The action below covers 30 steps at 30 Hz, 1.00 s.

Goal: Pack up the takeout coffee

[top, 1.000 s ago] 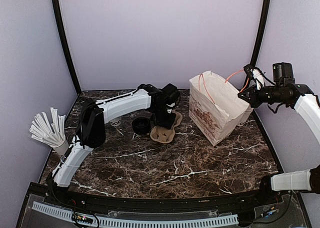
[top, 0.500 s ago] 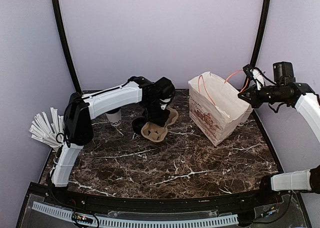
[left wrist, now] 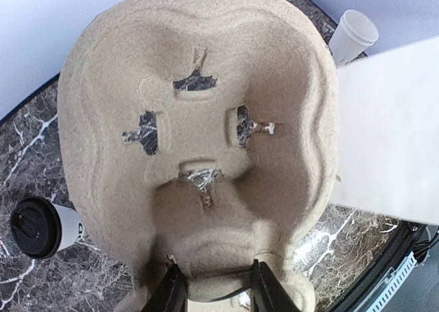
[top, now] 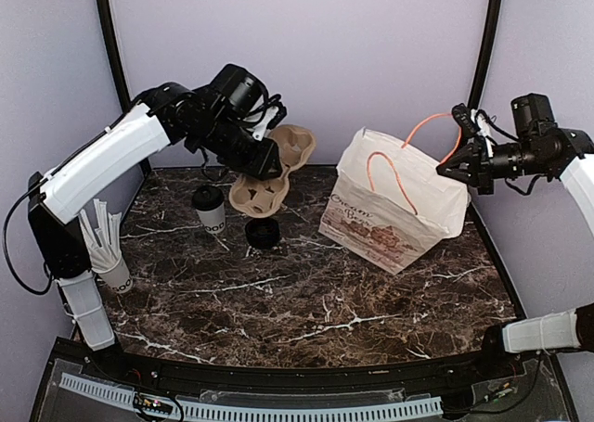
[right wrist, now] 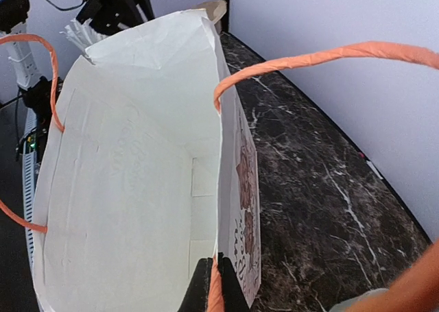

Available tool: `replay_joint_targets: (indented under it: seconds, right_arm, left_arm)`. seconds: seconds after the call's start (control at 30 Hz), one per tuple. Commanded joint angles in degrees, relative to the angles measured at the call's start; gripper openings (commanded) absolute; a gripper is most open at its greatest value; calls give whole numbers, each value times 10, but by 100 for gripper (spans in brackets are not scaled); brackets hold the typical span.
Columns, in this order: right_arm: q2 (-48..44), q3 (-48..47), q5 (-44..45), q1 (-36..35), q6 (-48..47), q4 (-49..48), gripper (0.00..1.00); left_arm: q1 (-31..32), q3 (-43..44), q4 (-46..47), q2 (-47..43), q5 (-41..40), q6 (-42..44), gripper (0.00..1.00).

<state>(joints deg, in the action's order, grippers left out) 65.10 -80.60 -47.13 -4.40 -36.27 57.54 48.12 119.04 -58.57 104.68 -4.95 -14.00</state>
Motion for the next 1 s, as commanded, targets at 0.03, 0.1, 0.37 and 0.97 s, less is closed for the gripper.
replay_joint_targets:
  seconds: [0.03, 0.1, 0.37, 0.97]
  right_arm:
    - [53, -26, -31, -104, -23, 45, 0]
    - [78, -37, -17, -156, -27, 58, 0]
    - [168, -98, 13, -279, -30, 73, 0]
    - [319, -292, 57, -324, -60, 165, 46]
  left_arm:
    - [-2, 9, 11, -79, 16, 55, 29]
    - [-2, 14, 16, -98, 23, 67, 28]
    - [-1, -59, 99, -200, 133, 96, 31]
    - [0, -135, 174, -234, 227, 103, 30]
